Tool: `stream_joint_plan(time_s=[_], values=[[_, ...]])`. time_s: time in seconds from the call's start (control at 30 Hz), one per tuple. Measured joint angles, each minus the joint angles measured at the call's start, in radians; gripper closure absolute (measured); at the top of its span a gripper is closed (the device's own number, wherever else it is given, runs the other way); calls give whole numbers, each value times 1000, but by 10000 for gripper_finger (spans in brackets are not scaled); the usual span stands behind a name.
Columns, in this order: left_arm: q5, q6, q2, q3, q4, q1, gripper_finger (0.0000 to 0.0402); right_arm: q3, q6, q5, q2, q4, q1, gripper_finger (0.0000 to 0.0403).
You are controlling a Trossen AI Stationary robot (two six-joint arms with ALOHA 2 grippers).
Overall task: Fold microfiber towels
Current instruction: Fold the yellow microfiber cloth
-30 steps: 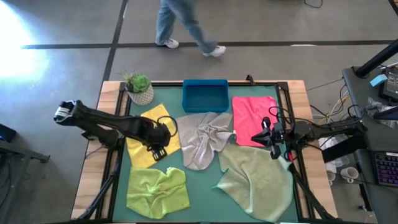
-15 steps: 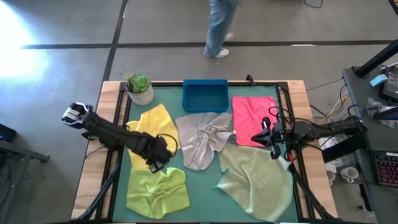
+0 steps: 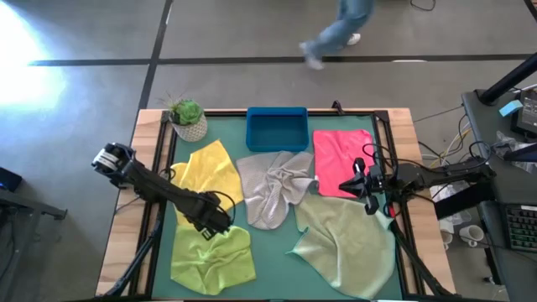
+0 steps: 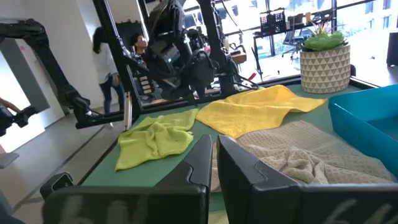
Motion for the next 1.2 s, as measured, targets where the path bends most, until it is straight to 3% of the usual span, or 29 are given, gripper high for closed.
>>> stream_joint_plan(time_s=[0.53,1.2], values=[[2,-27,162,0,11,-22,281,0,-8,0,0,0,0,385],[37,-27,159,-95,140,-22,281,0,-8,0,0,0,0,385]])
